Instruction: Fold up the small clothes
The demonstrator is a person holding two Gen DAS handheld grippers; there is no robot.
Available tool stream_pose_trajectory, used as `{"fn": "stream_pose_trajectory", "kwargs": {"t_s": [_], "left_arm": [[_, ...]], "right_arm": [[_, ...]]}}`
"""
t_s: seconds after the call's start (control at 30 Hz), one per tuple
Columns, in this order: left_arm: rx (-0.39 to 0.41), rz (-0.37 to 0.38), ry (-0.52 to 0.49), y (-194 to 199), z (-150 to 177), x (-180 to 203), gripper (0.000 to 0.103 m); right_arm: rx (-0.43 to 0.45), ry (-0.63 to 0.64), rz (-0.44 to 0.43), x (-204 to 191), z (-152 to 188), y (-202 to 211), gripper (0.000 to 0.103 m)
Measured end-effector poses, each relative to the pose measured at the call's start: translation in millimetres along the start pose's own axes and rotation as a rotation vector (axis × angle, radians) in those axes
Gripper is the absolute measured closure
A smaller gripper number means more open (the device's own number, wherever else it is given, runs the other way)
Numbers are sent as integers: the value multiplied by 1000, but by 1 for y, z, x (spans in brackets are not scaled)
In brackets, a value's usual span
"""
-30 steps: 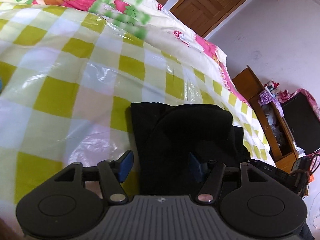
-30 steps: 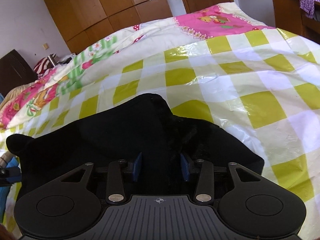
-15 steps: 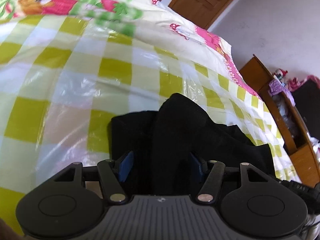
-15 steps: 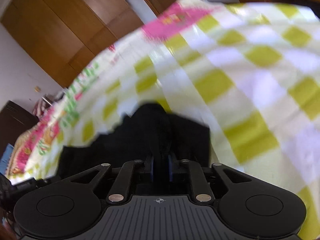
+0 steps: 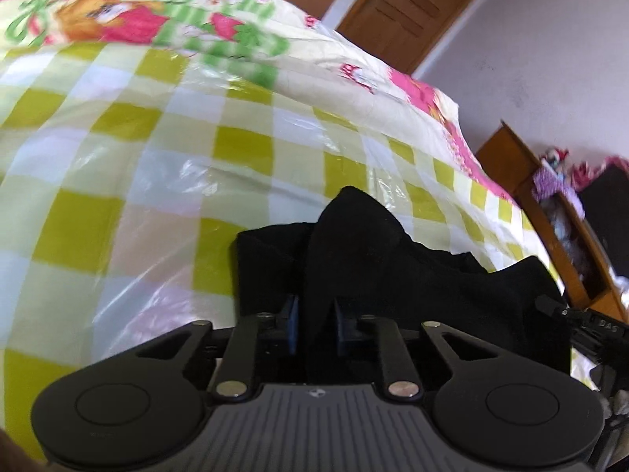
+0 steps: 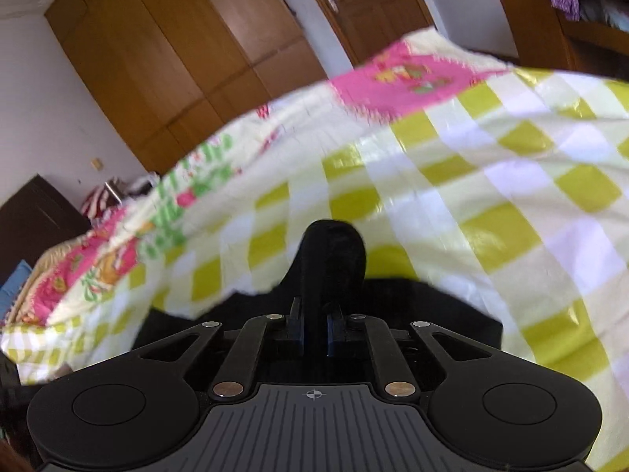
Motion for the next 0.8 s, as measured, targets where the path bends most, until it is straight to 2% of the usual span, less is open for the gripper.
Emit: {"fn": "stream_pose_trajectory", "kwargs": {"t_s": [0.13, 0.27, 0.3, 0.4, 0.53, 0.63, 0.73, 0.8], "left_arm": [[-10, -6, 42, -8, 5, -11, 71], [5, -39, 7, 1, 6, -5, 71], [9, -42, 6, 4, 7, -5, 71], [35, -37, 12, 16, 11, -2, 71], [89, -57, -67, 31, 20, 14, 71], [111, -87, -127, 36, 29, 25, 70], [136, -132, -172, 38, 36, 32, 70], [150, -140, -184, 40, 40, 36, 70]], "right_arm": [[-70, -28, 137, 20, 3, -31, 93], [-51, -30, 116, 22, 6, -24, 92], [-44, -14, 118, 19, 5, -21, 88], [-41, 13, 119, 15, 4, -15, 88], [-16, -4, 89, 17, 4, 0, 85], [41, 7, 135, 21, 11, 19, 72], [96, 8, 201, 28, 20, 40, 71], [118, 16, 162, 26, 28, 55, 71]]}}
Point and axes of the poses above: each gripper's, at about its wrist camera, not at the fingertips, and y roughly against the way its jaws point, x to its right, z to its underside, the point moved 2 cm from there along -y, roughly the way its jaws point, and after that the axes turned 11 degrees about -x, right-handed, at the moved point
